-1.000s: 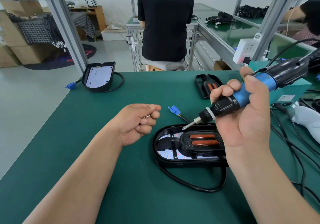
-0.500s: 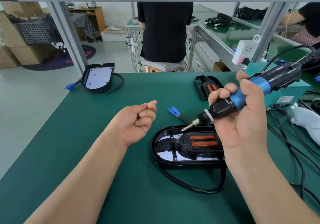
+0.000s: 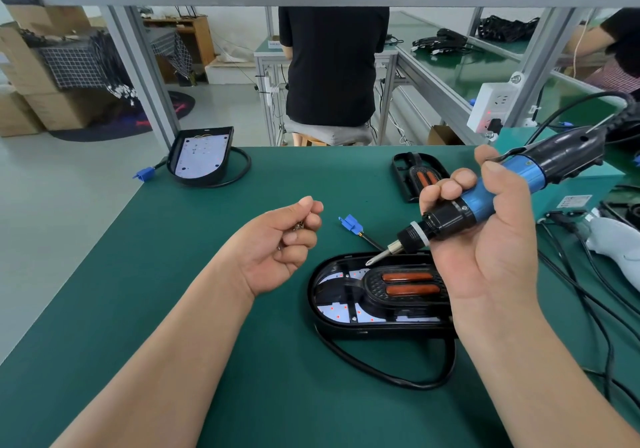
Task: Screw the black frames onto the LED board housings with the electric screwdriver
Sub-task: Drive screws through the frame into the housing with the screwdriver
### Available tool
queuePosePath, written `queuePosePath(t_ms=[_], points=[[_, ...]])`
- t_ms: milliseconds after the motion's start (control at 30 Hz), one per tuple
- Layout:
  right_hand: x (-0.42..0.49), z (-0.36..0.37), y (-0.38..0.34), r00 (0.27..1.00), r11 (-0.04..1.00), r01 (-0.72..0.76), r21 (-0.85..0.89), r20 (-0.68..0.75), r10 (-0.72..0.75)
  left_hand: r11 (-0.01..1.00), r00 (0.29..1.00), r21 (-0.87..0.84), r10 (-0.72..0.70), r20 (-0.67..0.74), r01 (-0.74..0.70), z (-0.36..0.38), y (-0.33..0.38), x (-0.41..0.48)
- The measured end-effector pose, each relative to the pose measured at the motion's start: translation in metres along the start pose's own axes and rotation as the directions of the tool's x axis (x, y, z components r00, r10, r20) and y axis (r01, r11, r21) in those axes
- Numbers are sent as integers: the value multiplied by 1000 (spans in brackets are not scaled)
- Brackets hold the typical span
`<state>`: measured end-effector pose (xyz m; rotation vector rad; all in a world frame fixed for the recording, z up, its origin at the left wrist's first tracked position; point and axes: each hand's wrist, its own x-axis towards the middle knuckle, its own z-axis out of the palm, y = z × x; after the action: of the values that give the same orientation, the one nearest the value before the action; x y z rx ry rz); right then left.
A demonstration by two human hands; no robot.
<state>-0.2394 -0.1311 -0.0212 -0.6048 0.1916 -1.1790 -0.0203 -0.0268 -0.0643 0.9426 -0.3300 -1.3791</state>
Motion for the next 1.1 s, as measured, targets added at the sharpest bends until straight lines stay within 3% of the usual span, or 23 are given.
queuePosePath(t_ms=[500,800,1100], points=[[0,-2,1,1000,1000,0,-17,23,1,994,990,103,17,138,-31,1,1,-5],[1,-1,0,997,997,72,17,12,-72,960,983,268,30,183,-80,9,-1,-8],[4,-5,1,995,995,96,18,-17,-96,912,972,409,-55,228,-44,16,-5,-12]])
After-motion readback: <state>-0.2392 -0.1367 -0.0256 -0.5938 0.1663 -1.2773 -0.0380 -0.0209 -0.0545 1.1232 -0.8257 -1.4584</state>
